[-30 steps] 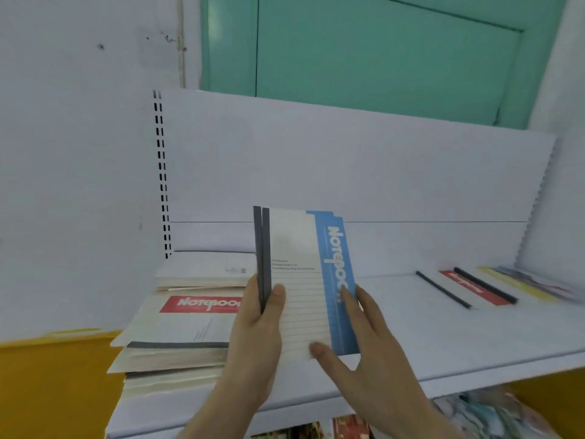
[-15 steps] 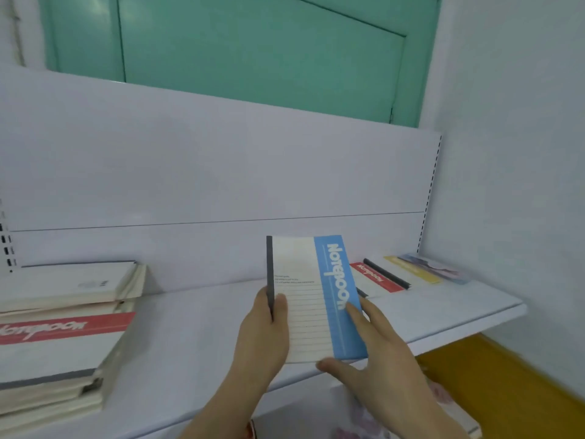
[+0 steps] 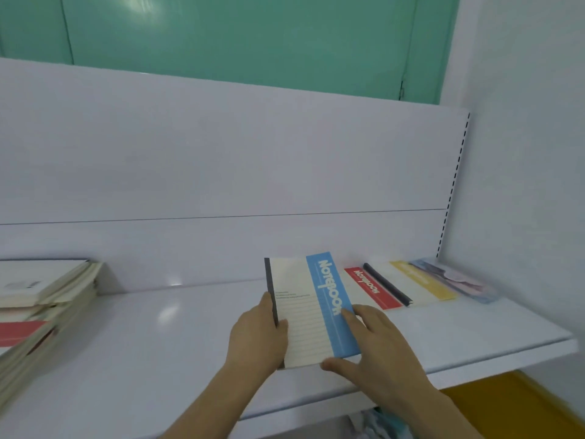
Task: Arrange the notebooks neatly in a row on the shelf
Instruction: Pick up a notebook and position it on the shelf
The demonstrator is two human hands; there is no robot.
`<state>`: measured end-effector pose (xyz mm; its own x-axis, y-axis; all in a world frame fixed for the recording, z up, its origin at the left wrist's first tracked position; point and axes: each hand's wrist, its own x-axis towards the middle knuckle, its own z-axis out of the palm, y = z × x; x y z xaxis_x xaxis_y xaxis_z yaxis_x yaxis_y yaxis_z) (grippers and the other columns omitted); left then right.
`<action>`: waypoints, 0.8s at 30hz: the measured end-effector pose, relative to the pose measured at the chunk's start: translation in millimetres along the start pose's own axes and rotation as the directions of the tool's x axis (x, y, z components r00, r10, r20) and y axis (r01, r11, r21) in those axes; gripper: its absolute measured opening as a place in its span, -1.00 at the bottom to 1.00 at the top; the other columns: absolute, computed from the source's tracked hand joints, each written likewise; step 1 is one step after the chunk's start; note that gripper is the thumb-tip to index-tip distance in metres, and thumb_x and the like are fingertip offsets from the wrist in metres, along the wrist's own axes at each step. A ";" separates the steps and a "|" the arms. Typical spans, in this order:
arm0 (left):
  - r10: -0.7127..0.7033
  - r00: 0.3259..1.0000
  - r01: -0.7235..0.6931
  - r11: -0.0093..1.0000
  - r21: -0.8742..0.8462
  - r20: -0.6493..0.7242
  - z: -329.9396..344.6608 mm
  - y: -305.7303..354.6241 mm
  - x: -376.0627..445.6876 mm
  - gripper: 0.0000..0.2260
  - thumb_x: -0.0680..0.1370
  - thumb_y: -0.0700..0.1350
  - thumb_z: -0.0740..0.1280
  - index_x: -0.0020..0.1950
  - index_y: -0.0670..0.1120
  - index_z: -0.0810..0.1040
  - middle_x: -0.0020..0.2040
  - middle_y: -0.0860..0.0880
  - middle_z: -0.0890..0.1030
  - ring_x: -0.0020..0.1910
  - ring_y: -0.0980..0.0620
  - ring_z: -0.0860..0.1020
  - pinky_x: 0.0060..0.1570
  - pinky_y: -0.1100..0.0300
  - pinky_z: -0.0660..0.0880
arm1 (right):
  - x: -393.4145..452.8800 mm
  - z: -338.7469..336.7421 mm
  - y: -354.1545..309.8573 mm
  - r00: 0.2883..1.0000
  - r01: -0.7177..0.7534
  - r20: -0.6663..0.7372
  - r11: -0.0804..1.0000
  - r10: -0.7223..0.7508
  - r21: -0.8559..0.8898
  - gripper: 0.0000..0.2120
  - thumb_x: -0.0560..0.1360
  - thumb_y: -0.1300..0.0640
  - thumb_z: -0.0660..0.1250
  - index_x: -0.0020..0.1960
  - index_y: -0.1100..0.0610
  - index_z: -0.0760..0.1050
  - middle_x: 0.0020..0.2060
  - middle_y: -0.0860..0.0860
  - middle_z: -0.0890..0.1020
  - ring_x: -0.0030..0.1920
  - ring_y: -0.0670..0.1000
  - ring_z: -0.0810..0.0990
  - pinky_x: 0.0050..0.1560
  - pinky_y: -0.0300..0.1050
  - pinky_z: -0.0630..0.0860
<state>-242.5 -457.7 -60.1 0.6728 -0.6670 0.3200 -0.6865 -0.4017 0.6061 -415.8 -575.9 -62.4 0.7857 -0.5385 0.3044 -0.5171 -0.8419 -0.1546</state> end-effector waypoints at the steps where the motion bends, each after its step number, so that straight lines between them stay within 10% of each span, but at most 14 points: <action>1: 0.002 1.000 -0.002 1.000 0.029 0.030 5.9 -2.8 6.9 -0.70 0.59 -0.04 0.24 0.33 0.01 0.41 0.13 0.02 0.63 0.05 0.01 0.59 0.06 0.05 0.56 | 10.1 6.0 3.3 1.000 0.010 -0.010 1.000 -0.010 0.000 -0.10 0.38 -0.48 0.18 0.54 -0.01 0.07 0.47 -0.09 0.17 0.45 -0.05 0.12 0.48 -0.16 0.09; 9: 0.017 0.887 -0.125 0.971 0.204 0.461 40.2 -39.8 65.2 -0.06 0.26 0.48 0.35 0.49 0.03 0.22 0.27 0.05 0.41 0.23 0.03 0.40 0.25 0.12 0.44 | 84.0 45.2 30.5 0.996 0.067 0.054 0.997 -0.064 -0.047 -0.12 0.29 -0.53 0.14 0.41 0.03 0.27 0.26 -0.08 0.37 0.29 -0.02 0.29 0.39 -0.16 0.23; 19: -0.047 0.908 -0.177 0.858 0.483 0.417 57.0 -42.0 98.1 -0.32 0.41 0.52 0.16 0.27 0.04 0.43 0.14 0.03 0.51 0.18 -0.03 0.43 0.17 0.07 0.42 | 132.3 72.3 68.0 0.977 0.204 0.067 0.979 -0.204 0.002 0.03 0.18 -0.66 -0.27 0.30 -0.01 0.39 0.14 -0.12 0.45 0.23 -0.04 0.32 0.33 -0.15 0.27; 24: -0.106 0.919 -0.098 0.872 0.479 0.381 54.6 -34.0 93.1 -0.36 0.41 0.49 0.22 0.25 0.05 0.49 0.07 0.03 0.48 0.09 0.01 0.46 0.10 0.11 0.45 | 139.6 79.1 79.7 0.950 0.308 0.042 0.950 -0.310 0.040 -0.19 0.35 -0.58 -0.07 0.19 0.02 0.46 -0.05 -0.12 0.43 0.08 -0.05 0.35 0.24 -0.09 0.38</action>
<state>-171.6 -540.4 -90.7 0.5861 -0.8088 -0.0477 -0.7966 -0.5860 0.1483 -320.4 -721.0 -106.5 0.9208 -0.2523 0.2975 -0.2357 -0.9676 -0.0909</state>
